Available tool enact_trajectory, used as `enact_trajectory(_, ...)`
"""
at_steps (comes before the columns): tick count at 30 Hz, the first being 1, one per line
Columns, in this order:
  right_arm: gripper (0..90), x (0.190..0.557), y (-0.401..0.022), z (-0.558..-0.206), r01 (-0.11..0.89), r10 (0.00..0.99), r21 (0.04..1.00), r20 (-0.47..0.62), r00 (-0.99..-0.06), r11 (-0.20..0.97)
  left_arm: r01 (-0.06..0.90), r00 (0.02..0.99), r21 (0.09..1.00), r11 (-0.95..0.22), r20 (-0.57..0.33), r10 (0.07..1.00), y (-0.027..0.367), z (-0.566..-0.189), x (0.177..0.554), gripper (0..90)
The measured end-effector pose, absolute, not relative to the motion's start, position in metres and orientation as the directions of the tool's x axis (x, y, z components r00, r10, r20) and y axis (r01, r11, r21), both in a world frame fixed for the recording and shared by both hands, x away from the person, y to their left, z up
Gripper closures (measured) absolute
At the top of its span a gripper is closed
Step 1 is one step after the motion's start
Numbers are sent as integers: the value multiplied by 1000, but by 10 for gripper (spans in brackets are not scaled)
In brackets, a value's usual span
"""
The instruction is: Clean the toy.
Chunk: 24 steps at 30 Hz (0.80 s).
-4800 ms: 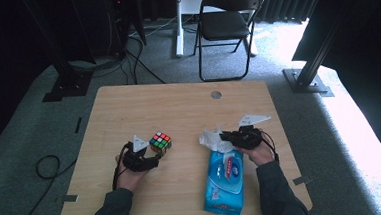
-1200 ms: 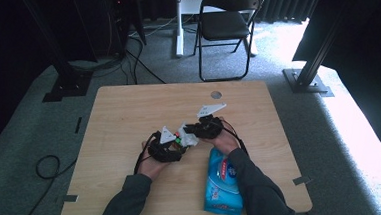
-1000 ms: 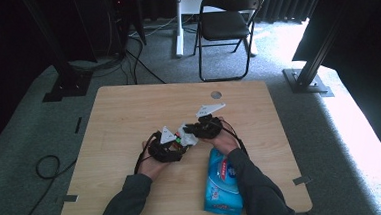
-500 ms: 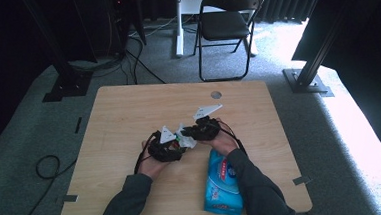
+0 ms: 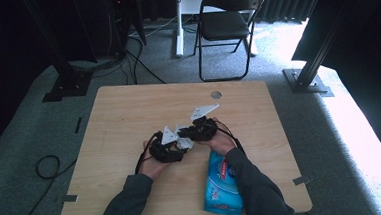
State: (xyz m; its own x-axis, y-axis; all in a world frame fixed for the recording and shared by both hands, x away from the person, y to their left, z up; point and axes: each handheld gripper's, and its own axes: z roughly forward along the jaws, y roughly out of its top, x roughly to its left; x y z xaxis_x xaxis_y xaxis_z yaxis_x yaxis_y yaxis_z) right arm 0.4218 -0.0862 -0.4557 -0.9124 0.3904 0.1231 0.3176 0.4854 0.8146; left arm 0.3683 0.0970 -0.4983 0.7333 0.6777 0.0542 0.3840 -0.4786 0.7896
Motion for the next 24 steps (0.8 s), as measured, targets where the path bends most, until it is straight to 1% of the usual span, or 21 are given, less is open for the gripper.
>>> enact_trajectory(10, 840, 429, -87, -455, 336, 437, 796, 100, -894, 504, 371, 743, 787, -493, 67, 666, 96, -498, 367, 346)
enact_trajectory(18, 840, 437, -96, -458, 383, 481, 781, 121, -868, 494, 366, 742, 788, -495, 74, 666, 96, -496, 366, 346)
enact_trajectory(24, 840, 437, -95, -460, 383, 476, 776, 122, -871, 501, 371, 740, 783, -499, 75, 669, 97, -499, 367, 346)
